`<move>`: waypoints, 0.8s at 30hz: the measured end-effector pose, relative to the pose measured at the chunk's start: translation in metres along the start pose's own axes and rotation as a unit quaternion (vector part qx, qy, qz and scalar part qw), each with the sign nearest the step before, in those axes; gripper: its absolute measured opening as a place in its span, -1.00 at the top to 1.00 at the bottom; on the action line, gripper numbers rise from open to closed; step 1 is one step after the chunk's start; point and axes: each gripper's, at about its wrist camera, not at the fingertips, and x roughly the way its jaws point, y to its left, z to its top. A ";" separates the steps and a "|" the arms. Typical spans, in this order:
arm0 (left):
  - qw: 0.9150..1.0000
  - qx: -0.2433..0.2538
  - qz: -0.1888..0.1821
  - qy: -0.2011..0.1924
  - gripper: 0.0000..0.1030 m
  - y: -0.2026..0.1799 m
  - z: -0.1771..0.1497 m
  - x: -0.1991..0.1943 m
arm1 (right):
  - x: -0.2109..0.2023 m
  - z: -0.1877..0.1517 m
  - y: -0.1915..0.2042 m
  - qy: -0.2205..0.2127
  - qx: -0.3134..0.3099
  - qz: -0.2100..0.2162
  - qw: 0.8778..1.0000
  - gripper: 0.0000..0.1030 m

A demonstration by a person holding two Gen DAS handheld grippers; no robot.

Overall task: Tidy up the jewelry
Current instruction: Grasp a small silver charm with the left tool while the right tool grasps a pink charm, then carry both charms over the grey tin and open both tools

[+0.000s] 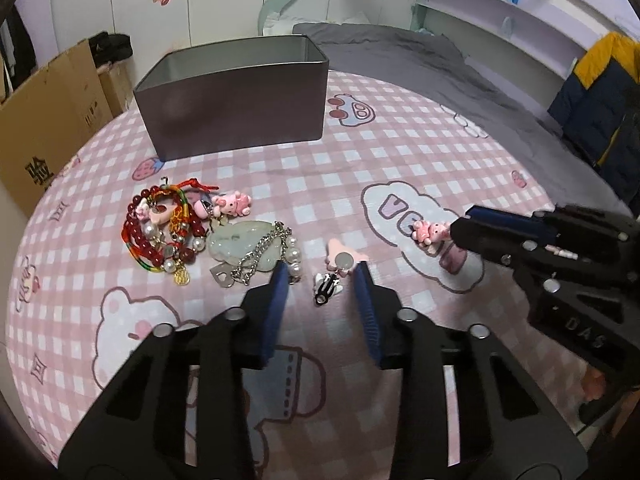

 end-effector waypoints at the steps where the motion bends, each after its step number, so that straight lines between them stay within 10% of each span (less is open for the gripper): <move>1: 1.000 0.001 -0.002 -0.001 0.57 0.000 0.000 0.000 | -0.001 0.001 0.000 -0.001 -0.001 0.002 1.000 0.73; 24: 0.988 -0.057 -0.121 -0.072 0.72 0.042 0.037 -0.072 | -0.045 0.059 0.025 -0.079 -0.029 0.028 0.996 0.73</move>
